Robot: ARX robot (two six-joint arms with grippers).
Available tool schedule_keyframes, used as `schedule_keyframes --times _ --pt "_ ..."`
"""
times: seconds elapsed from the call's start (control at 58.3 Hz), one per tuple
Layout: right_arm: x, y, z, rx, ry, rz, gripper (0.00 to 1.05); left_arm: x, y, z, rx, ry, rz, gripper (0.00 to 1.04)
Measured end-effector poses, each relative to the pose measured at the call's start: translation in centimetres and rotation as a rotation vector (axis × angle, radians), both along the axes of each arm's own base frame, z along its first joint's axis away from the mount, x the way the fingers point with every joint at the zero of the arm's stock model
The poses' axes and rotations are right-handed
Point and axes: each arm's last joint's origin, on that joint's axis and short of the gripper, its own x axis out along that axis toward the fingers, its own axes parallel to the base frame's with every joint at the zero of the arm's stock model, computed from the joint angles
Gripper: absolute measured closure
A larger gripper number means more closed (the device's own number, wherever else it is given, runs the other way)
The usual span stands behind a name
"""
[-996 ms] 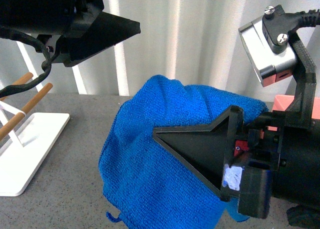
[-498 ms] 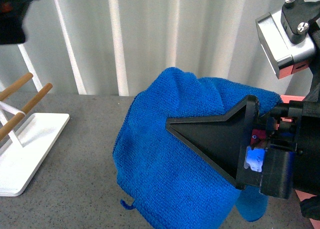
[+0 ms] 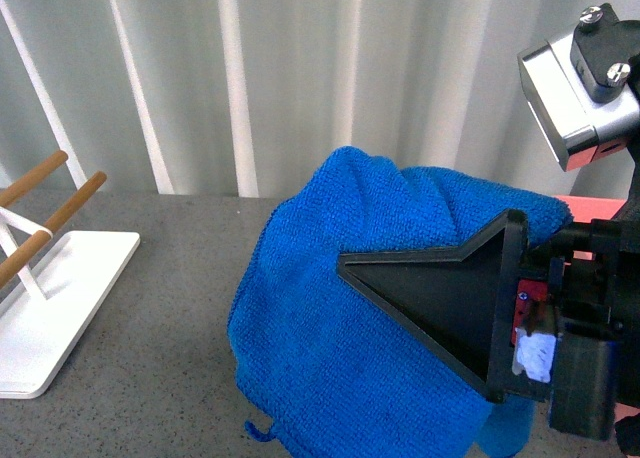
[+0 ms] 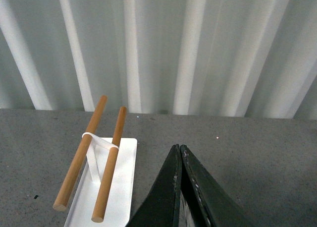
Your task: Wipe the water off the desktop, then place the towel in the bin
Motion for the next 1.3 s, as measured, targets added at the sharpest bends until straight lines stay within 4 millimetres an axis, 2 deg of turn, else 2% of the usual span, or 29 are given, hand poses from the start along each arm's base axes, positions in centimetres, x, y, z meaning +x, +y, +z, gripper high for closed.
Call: schedule_keyframes --times 0.378,1.304 --pt "-0.2 0.1 0.0 -0.001 0.0 0.003 1.0 -2.2 1.7 -1.0 0.0 0.001 0.007 1.01" --pt "-0.8 0.1 -0.7 -0.011 0.013 -0.007 1.0 -4.9 1.8 -1.0 -0.001 -0.033 0.006 1.01"
